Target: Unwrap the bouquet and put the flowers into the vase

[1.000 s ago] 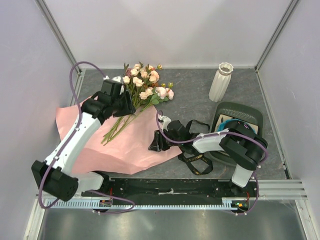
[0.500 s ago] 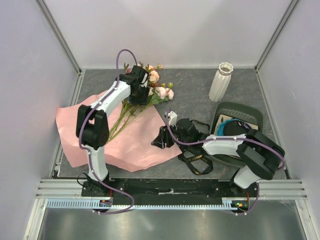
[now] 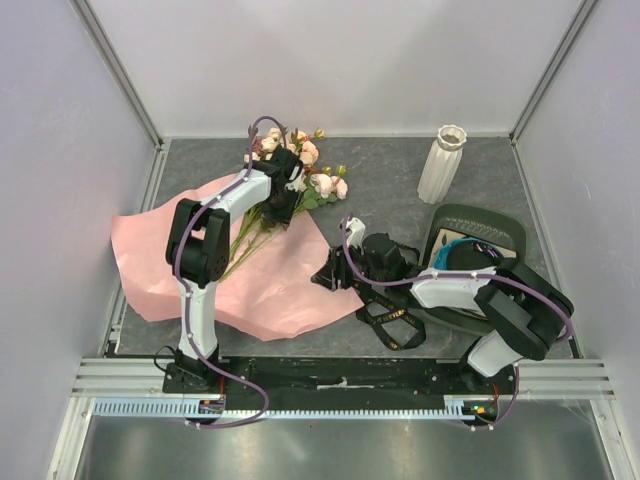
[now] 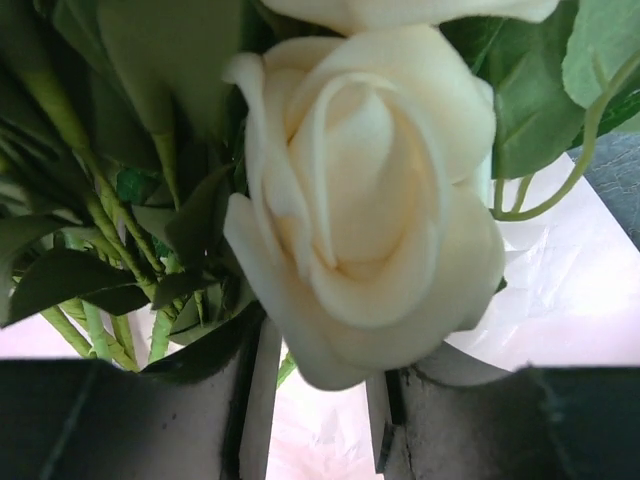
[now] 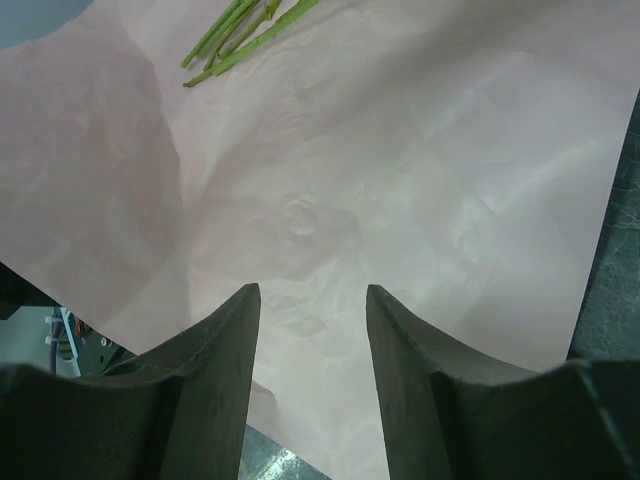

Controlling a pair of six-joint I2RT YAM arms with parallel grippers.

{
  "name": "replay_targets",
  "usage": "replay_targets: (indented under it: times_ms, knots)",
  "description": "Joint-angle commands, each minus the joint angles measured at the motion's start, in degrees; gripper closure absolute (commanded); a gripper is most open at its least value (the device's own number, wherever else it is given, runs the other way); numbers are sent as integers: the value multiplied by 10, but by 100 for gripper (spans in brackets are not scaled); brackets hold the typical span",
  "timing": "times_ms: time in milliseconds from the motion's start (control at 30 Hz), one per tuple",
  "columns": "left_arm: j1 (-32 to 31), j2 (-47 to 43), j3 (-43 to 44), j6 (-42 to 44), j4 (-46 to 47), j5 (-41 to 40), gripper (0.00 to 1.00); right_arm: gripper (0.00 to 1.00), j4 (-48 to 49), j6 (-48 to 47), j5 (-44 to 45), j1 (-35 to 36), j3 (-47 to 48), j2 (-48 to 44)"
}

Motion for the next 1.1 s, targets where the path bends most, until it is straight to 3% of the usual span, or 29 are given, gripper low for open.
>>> replay_targets:
  times_ms: [0,133,267,433,667,833,1067]
  knots:
    - [-3,7,-1,27,23,-11,59,46,33,-5,-10,-9,-3,9]
    - [-11,-15,-5,27,25,-54,70,46,30,-8,-8,-12,-3,10]
    - [-20,-76,-14,21,37,-77,90,46,9,-6,-4,-15,8,17]
    - [-23,-162,-44,7,52,1,98,42,-67,23,17,-33,51,-5]
    - [-47,-240,-59,-9,64,143,98,30,-170,70,37,-87,128,-68]
    - [-71,-290,-76,-29,106,240,98,23,-158,128,-7,-152,151,-111]
    - [-83,-339,-101,-53,152,340,98,21,-168,100,-28,-157,213,-123]
